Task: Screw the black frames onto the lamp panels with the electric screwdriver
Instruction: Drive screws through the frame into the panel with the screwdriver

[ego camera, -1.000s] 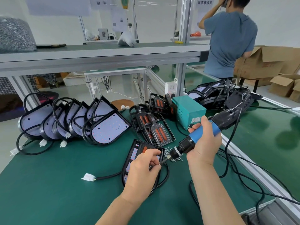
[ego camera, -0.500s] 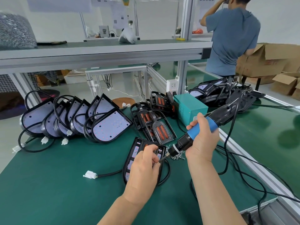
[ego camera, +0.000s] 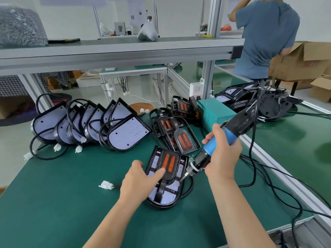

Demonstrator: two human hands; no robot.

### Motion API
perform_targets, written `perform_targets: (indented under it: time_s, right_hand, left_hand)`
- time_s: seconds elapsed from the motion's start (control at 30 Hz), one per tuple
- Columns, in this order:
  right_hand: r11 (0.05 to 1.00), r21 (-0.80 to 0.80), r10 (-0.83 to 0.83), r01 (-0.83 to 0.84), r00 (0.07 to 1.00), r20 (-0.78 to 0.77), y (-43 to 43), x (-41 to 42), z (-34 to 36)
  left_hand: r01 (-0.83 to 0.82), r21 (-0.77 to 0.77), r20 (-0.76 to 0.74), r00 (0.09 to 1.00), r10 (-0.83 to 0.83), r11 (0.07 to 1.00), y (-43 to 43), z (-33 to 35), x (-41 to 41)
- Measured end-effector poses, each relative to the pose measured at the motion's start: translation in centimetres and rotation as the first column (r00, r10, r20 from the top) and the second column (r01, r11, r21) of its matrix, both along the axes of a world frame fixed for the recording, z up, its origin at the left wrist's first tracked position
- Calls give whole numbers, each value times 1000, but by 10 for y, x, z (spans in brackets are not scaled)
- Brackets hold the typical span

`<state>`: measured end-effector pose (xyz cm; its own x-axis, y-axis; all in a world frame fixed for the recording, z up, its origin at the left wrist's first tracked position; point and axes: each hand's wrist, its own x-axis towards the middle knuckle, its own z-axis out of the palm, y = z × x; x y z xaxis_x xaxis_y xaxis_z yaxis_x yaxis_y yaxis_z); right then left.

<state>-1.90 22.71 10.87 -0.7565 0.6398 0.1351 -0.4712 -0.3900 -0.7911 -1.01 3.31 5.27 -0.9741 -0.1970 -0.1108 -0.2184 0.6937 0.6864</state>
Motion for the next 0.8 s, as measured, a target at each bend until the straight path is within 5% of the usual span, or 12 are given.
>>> perform_targets:
  time_s: [0.17, 0.47, 0.8]
  right_hand:
    - [993, 103, 59, -55, 998, -33, -15, 6, -2]
    - [973, 223, 80, -65, 995, -59, -29, 7, -3]
    - [960, 271, 93, -73, 994, -64, -29, 6, -6]
  left_hand:
    - [68, -4, 117, 991, -67, 998, 3, 2, -5]
    - [67, 183, 66, 995, -81, 981, 6, 3, -5]
    - [62, 220, 44, 996, -74, 973, 7, 2, -3]
